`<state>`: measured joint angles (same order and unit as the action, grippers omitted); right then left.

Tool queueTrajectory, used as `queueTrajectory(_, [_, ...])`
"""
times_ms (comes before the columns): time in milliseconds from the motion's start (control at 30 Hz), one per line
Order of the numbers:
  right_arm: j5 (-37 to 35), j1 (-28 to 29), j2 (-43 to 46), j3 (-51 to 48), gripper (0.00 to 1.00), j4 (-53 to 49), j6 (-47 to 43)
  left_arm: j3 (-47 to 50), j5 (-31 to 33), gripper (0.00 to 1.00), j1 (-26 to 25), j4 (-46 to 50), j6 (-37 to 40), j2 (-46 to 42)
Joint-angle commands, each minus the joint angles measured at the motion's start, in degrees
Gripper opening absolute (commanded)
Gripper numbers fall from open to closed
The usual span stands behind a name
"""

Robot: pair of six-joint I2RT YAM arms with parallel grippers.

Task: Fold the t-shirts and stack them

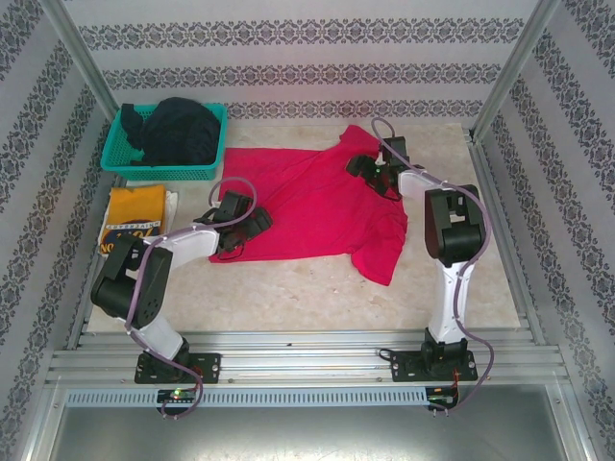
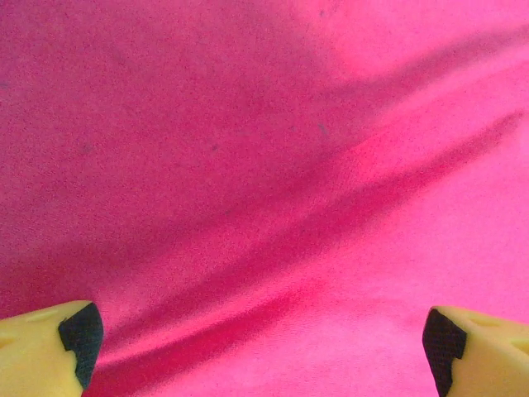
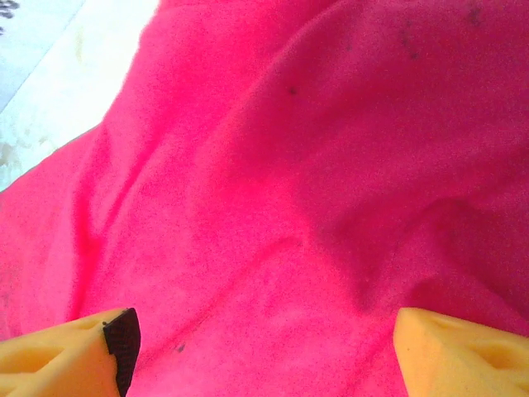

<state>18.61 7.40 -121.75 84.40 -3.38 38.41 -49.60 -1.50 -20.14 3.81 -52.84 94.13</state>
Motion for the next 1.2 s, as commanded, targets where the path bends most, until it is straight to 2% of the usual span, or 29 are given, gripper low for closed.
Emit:
queueTrajectory(0, [-4.2, 0.6, 11.4, -5.6, 0.81, 1.1, -4.7, 1.2, 1.1, 1.00, 0.3, 0.7, -0.6, -3.4])
queueTrajectory(133, [-9.7, 0.6, 24.4, -20.2, 0.80, 3.7, -6.3, 3.4, 1.5, 1.00, 1.5, 5.1, -6.3, -6.4])
queueTrajectory(233, [-12.8, 0.5, 33.9, -30.6, 0.79, 3.6, -6.3, 4.1, 4.8, 0.92, 1.3, 14.4, -10.5, -10.4])
queueTrajectory(300, [-13.4, 0.5, 39.1, -36.1, 0.79, 2.1, -6.0, 5.0, 8.3, 0.82, 1.3, 21.6, -15.8, -14.1])
queueTrajectory(433, [-13.3, 0.6, 45.3, -42.9, 0.79, -0.1, -4.8, 6.8, 12.9, 0.75, 1.4, 27.7, -20.1, -19.0])
queueTrajectory(500, [-13.3, 0.7, 46.3, -44.5, 0.79, -0.4, -4.1, 7.1, 12.5, 0.71, 2.2, 28.4, -21.3, -18.8])
queueTrajectory(600, [-12.8, 0.7, 45.7, -44.5, 0.79, -1.0, -4.1, 8.5, 6.3, 0.57, 6.0, 24.3, -21.8, -16.3])
queueTrajectory(700, [-11.9, 0.7, 44.7, -43.0, 0.79, -1.5, -4.7, 9.1, 2.9, 0.46, 8.5, 20.7, -21.5, -14.1])
queueTrajectory(967, [-11.1, 0.7, 43.2, -40.7, 0.79, -1.6, -4.9, 8.7, 1.7, 0.34, 9.8, 20.1, -22.0, -11.6])
queueTrajectory(1167, [-10.7, 0.7, 42.7, -41.1, 0.79, -1.4, -4.7, 8.5, 2.4, 0.32, 10.7, 19.6, -21.0, -9.7])
